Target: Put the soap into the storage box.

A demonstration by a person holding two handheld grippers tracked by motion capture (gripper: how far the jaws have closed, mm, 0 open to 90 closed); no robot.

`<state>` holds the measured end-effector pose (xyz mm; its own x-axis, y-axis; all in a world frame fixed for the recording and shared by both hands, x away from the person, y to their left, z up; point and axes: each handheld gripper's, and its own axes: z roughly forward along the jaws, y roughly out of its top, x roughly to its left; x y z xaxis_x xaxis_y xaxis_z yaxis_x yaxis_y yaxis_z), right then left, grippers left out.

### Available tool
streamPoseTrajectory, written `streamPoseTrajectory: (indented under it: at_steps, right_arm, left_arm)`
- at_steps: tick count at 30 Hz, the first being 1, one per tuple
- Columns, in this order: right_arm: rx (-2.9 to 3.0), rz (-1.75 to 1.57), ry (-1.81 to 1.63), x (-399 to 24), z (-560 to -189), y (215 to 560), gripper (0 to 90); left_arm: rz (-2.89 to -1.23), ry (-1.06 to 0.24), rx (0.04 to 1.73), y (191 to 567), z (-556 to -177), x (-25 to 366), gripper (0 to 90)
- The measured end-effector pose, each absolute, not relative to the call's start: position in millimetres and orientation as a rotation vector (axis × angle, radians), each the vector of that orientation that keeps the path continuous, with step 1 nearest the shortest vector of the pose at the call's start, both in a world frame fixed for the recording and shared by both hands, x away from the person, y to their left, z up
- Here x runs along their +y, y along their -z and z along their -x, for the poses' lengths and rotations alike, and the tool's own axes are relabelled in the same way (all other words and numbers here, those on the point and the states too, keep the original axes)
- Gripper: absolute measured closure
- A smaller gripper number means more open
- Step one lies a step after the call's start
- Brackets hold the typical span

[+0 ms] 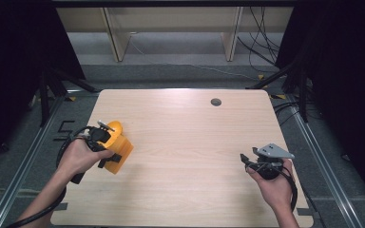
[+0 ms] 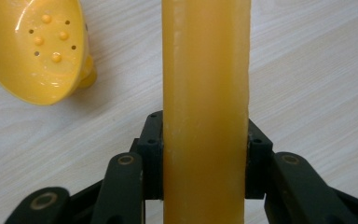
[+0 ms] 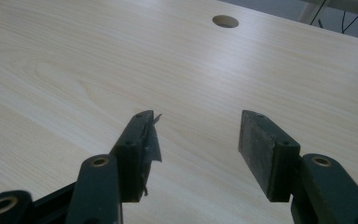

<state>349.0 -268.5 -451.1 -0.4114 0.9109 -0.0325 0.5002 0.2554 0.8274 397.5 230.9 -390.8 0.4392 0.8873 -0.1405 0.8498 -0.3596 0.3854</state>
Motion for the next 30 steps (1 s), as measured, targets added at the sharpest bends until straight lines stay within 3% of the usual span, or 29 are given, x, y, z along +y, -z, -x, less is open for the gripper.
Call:
streamPoseTrajectory:
  at_steps: [30]
  right_arm:
    - [2.015, -1.239, -1.038, -269.6, -350.9, 451.2, 46.4]
  left_arm:
    - [-2.162, -0.215, 1.625, 380.1, -425.1, 262.4, 60.6]
